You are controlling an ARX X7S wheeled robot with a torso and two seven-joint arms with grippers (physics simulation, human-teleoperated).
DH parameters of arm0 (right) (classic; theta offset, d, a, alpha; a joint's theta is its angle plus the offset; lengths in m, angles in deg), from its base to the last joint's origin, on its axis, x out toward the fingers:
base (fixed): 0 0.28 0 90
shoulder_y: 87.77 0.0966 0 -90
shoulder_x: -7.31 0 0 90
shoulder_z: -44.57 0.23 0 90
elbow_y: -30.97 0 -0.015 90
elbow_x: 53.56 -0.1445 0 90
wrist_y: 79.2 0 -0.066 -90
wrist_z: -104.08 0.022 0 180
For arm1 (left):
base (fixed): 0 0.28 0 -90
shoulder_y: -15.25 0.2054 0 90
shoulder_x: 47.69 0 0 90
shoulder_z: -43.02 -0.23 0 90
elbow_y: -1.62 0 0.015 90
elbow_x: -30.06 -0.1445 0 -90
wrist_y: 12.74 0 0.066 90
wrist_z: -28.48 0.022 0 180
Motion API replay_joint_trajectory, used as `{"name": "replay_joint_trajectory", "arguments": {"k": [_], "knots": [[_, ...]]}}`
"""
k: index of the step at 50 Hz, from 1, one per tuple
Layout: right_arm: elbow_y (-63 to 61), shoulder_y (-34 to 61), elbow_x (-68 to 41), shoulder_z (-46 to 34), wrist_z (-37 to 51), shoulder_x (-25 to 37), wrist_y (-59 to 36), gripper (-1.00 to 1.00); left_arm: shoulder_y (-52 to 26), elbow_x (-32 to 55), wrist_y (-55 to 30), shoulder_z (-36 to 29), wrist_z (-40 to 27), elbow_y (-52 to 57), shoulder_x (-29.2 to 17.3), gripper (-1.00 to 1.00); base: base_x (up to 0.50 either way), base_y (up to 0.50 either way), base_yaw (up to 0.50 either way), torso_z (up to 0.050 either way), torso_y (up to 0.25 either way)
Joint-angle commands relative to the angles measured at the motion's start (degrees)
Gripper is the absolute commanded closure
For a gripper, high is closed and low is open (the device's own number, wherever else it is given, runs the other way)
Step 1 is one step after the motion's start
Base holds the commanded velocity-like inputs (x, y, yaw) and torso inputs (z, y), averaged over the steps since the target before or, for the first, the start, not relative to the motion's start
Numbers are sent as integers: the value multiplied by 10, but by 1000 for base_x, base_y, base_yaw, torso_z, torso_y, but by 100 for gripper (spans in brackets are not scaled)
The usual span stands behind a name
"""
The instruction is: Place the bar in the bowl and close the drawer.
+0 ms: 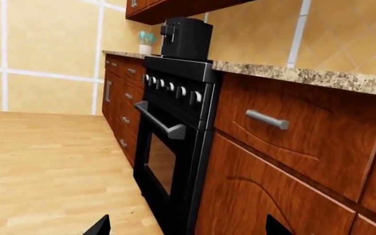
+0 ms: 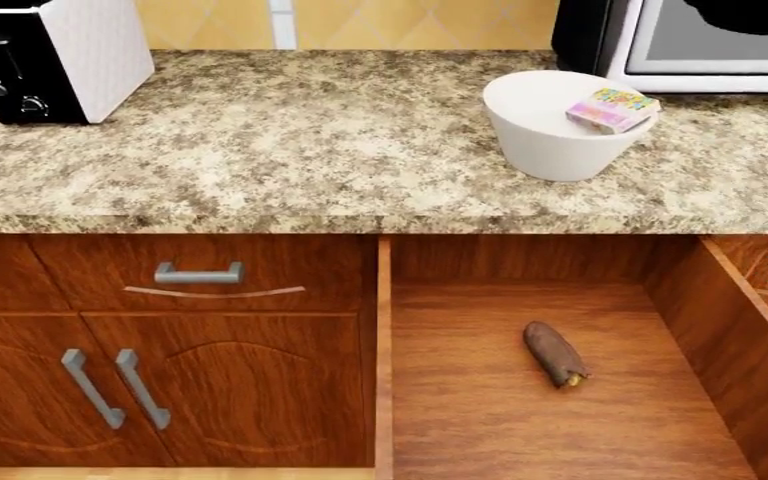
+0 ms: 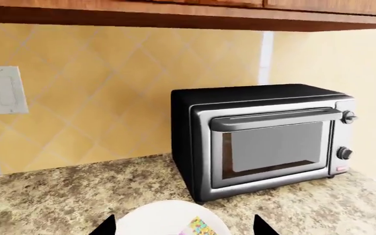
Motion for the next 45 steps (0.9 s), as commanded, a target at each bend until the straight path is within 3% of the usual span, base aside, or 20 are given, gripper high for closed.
{"name": "replay_joint_trajectory", "arguments": {"k": [1,20,28,36,38,41,43,45], "knots": [[-254,11,143,194,109,144,19,-100,0,0,6,-4,5,-9,2,-100,0,0,0,0,0],[-604,-34,171,261,253,341,64,-100,-14,5,21,-9,23,-46,2,-100,0,0,0,0,0],[-757,-117,316,242,275,444,119,-100,-6,9,27,-11,32,-46,4,-100,0,0,0,0,0],[-783,-158,378,189,258,512,152,-100,-3,3,20,-17,31,-33,3,-100,0,0,0,0,0],[-783,-143,368,184,250,516,147,-100,97,-22,-152,-27,-123,139,-21,-100,0,0,0,0,0],[-783,-128,359,177,249,518,141,-100,109,1,-378,-24,-187,397,-51,-100,0,258,0,0,0],[-783,-121,352,174,250,516,140,-100,109,11,-405,-20,-199,527,-61,-100,-1,490,0,0,0],[-783,-115,348,172,252,514,138,-100,108,16,-417,-18,-204,538,-66,-100,-1,490,0,0,0]]}}
